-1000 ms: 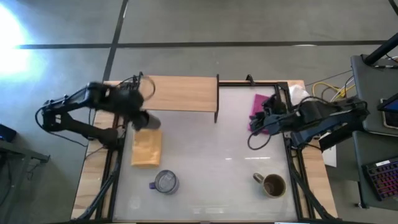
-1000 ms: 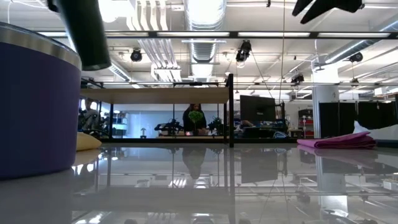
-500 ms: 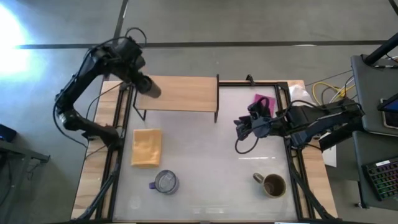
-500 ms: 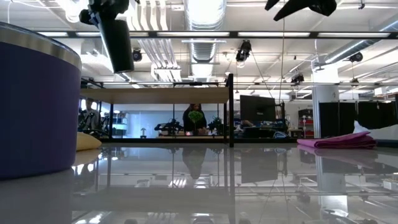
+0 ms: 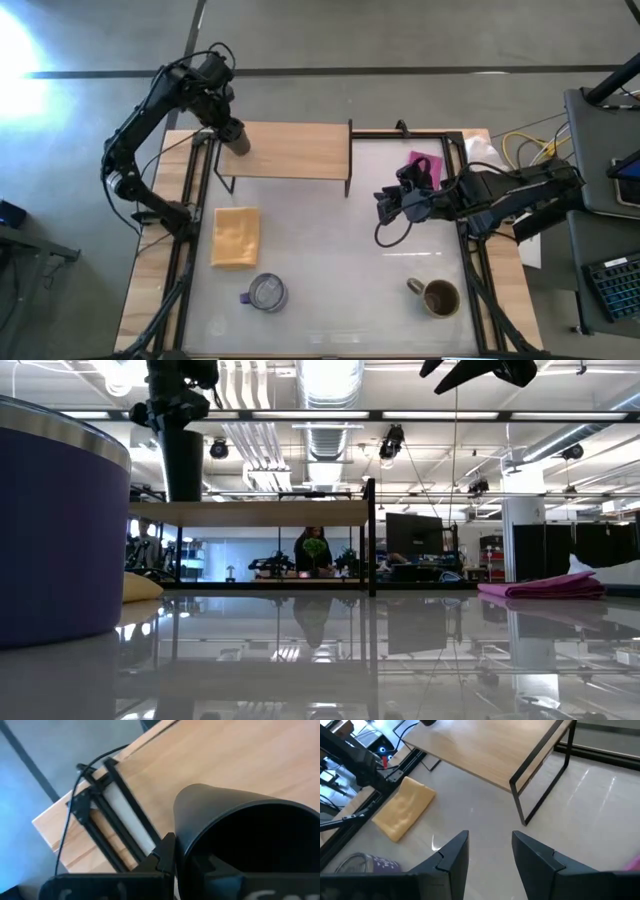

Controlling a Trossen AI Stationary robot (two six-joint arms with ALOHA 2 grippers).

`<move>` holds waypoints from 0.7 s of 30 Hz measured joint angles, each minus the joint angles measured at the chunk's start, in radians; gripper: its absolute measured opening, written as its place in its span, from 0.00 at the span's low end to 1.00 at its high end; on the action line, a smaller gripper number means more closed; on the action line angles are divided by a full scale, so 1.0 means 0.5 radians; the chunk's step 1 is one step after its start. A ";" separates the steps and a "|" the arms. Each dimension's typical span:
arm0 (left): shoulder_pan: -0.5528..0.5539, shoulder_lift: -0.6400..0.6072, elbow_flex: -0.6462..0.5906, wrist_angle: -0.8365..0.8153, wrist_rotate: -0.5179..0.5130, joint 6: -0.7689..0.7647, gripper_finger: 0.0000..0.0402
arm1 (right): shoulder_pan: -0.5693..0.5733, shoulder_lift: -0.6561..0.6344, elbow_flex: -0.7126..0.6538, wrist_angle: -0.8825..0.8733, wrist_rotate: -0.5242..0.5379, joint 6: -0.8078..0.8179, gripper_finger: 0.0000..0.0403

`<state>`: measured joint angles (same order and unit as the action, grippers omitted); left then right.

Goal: Stack small to large cups/mugs on shelf
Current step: Put the black cup on the shelf

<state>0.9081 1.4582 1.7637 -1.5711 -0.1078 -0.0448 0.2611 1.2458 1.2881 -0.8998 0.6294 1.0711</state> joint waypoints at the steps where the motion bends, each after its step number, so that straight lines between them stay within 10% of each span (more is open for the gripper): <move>1: 0.007 -0.009 -0.003 -0.001 -0.001 0.001 0.00 | 0.000 0.001 0.000 -0.001 0.000 0.005 0.36; 21: 0.057 -0.054 -0.170 0.013 0.076 -0.005 0.00 | 0.000 -0.001 0.000 -0.002 -0.001 -0.018 0.36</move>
<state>0.9367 1.4309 1.6788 -1.5648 -0.0696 -0.0471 0.2611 1.2453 1.2881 -0.9008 0.6289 1.0621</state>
